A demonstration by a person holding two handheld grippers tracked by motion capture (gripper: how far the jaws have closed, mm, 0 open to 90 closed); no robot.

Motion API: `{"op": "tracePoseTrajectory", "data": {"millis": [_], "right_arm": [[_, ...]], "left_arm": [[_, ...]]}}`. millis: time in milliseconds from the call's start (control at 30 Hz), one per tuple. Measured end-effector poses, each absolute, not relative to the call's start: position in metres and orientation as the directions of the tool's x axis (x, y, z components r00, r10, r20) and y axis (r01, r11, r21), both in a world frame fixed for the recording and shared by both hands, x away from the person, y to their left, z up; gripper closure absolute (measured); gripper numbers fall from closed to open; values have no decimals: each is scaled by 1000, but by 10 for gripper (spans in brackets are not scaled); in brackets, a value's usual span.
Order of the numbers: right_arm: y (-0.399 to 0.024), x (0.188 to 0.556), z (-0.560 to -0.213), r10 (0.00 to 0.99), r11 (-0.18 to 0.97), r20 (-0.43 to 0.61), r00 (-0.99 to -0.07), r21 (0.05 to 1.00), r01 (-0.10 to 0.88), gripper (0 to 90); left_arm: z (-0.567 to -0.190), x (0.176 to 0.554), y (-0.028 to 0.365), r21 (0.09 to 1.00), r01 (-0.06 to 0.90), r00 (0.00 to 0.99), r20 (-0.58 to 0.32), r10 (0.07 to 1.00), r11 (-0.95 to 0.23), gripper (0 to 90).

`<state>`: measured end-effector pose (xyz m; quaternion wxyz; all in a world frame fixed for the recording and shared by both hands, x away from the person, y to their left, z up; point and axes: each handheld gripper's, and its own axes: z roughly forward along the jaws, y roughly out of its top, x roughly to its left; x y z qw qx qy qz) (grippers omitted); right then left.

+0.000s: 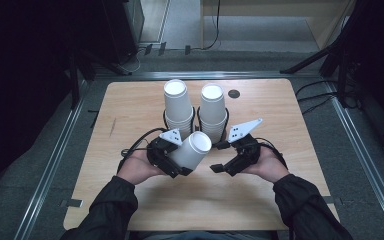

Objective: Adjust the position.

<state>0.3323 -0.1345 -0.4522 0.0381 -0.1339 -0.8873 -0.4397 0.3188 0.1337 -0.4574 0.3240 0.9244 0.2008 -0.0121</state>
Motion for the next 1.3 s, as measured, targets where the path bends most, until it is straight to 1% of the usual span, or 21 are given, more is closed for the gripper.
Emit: {"op": "tracePoseTrajectory", "data": {"millis": [33, 167, 233, 267, 433, 733, 767, 867, 900, 1000, 1033, 1067, 1100, 1167, 1300], "right_arm": [[-135, 333, -453, 206, 582, 184, -961, 767, 272, 169], [-135, 333, -457, 218, 604, 182, -959, 746, 279, 169], [-135, 334, -459, 214, 611, 174, -961, 744, 271, 169], [-135, 334, -460, 213, 614, 176, -961, 741, 272, 169], [-135, 335, -461, 217, 619, 173, -961, 737, 273, 169], [-133, 336, -460, 199, 616, 165, -966, 746, 254, 169], [-131, 335, -459, 194, 616, 166, -967, 746, 252, 168], [-129, 333, -458, 174, 618, 161, -972, 750, 235, 168], [-125, 331, -458, 151, 624, 156, -976, 751, 216, 161], [-122, 330, -459, 135, 635, 148, -980, 746, 200, 160], [-118, 329, -459, 123, 642, 145, -982, 743, 189, 188], [-118, 329, -459, 123, 642, 145, -982, 743, 189, 188], [-116, 328, -458, 109, 648, 141, -984, 740, 177, 236], [-114, 324, -457, 71, 663, 103, -992, 738, 124, 245], [-116, 325, -457, 63, 662, 127, -990, 737, 137, 258]], "left_arm": [[-459, 320, 133, 572, 383, 919, -155, 363, -725, 159], [-465, 319, 129, 538, 373, 922, -124, 367, -756, 158], [-468, 320, 127, 527, 375, 922, -125, 367, -763, 158], [-471, 322, 125, 503, 374, 922, -113, 370, -779, 158], [-476, 326, 120, 455, 370, 924, -85, 374, -810, 158], [-484, 326, 104, 412, 346, 937, -107, 332, -843, 153], [-485, 325, 101, 397, 348, 937, -116, 329, -849, 150], [-485, 323, 97, 395, 343, 939, -124, 321, -852, 149], [-484, 321, 94, 402, 326, 946, -133, 297, -856, 149], [-483, 319, 90, 403, 316, 949, -134, 286, -859, 147], [-484, 318, 89, 400, 312, 950, -140, 279, -862, 143], [-484, 318, 87, 391, 310, 951, -142, 275, -867, 143], [-485, 318, 86, 381, 306, 952, -145, 271, -872, 141], [-486, 316, 86, 378, 300, 954, -144, 264, -876, 133], [-485, 315, 88, 395, 273, 962, -119, 246, -877, 121]]}}
